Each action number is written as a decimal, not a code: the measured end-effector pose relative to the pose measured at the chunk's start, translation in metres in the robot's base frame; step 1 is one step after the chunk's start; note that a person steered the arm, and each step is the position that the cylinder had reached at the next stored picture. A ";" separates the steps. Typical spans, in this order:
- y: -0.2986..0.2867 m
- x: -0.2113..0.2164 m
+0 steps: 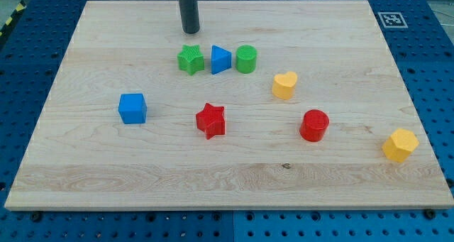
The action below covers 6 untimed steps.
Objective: Move arm at center right of the board
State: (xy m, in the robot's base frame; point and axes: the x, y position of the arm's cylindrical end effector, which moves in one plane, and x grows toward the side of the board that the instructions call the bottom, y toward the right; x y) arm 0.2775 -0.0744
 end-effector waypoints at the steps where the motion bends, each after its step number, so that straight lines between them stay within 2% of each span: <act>1: 0.000 -0.003; 3: 0.039 -0.025; 5: 0.099 0.008; 6: 0.106 0.008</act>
